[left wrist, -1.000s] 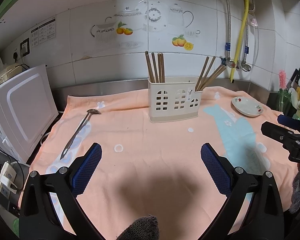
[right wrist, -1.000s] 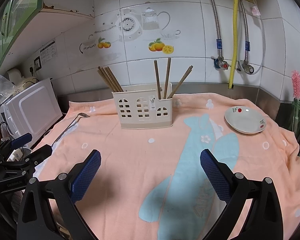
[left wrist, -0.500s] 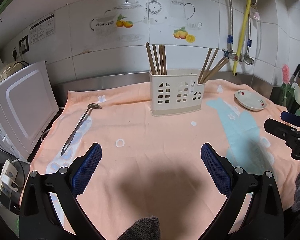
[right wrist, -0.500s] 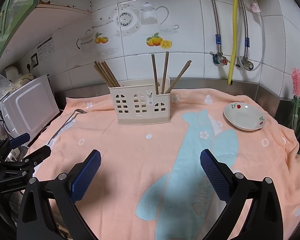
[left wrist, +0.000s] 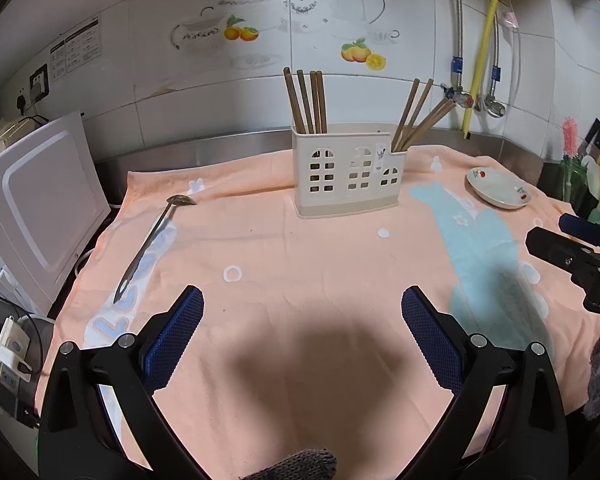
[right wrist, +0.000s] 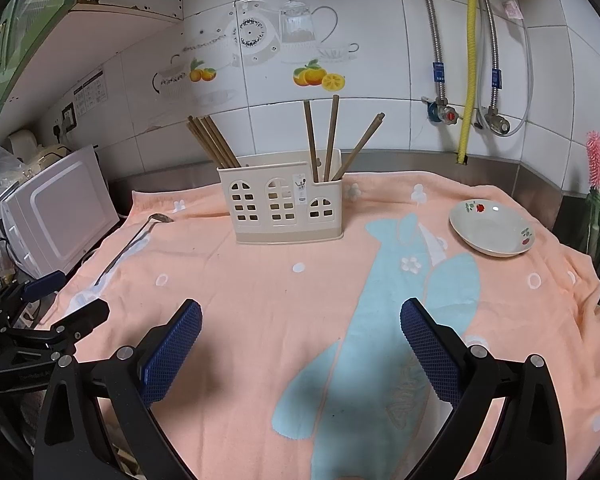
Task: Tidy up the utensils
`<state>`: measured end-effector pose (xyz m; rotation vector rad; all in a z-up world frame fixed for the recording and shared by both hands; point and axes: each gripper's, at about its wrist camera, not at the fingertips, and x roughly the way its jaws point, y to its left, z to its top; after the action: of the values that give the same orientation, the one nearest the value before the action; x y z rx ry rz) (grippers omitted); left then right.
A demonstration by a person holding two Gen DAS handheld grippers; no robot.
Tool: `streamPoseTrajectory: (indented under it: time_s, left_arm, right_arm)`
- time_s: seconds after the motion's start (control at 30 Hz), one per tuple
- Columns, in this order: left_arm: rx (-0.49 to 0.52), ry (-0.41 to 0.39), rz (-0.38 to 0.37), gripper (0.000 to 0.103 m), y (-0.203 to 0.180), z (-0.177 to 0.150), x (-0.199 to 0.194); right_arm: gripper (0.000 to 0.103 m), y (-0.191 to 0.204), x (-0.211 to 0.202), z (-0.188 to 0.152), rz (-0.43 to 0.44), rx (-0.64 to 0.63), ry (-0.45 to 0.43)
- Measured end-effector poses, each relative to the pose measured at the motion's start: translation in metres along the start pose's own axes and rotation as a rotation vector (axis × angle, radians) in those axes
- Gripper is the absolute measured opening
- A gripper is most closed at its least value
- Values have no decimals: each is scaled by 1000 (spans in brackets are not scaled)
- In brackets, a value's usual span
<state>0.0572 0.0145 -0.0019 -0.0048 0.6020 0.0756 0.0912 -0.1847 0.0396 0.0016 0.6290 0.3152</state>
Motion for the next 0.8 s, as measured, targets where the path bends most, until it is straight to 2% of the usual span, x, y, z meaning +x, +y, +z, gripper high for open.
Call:
streamPoseTrajectory:
  time_s: [0.1, 0.8]
  left_arm:
    - [1, 10, 23, 98, 0, -1, 2]
    - [-3, 29, 33, 98, 1, -3, 6]
  right_arm:
    - [96, 0, 0, 0, 0, 0, 0]
    - [96, 1, 0, -2, 4, 7, 0]
